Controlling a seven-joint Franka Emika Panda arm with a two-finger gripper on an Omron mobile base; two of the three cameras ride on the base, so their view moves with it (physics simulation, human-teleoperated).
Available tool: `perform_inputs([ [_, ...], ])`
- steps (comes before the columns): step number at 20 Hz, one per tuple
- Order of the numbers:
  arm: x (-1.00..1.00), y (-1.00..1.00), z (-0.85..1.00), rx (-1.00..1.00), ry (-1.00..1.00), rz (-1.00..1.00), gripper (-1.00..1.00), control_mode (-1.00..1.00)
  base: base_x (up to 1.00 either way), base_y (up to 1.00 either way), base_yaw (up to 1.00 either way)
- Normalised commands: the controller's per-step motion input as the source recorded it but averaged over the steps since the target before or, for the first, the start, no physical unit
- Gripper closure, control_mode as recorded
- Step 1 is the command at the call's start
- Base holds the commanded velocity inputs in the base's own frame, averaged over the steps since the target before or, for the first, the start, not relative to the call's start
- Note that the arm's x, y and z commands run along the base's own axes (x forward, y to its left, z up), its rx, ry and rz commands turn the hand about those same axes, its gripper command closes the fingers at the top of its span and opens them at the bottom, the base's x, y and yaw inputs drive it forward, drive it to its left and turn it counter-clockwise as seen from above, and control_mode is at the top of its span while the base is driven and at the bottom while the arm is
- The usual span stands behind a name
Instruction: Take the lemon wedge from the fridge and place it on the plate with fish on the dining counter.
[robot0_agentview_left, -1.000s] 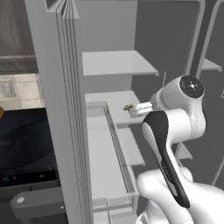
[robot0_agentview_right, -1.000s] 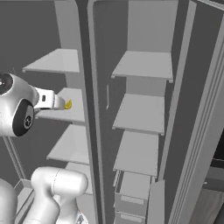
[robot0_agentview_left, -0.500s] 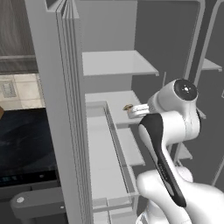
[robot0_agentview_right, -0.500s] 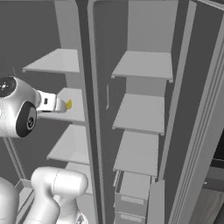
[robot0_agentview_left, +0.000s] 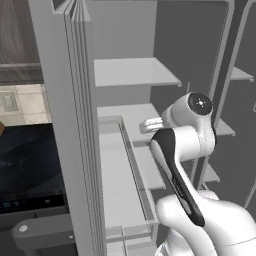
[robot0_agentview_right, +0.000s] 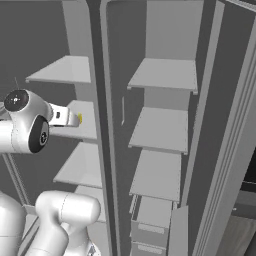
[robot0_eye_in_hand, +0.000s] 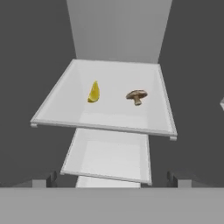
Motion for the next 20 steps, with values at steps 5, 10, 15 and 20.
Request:
perform_inputs([
  [5,0.39,0.30,-0.01,0.00,0.00,-0.02,-1.00,-1.00,0.00,0.00,0.00],
  [10,0.20,0.06,-0.26,0.03,0.00,0.00,-1.00,-1.00,0.00,0.00,0.00],
  [15,0.21,-0.01,-0.29,0.05,0.00,0.00,-1.00,-1.00,0.00,0.00,0.00],
  [20,0.16,-0.02,-0.18,0.00,0.00,0.00,-1.00,-1.00,0.00,0.00,0.00],
])
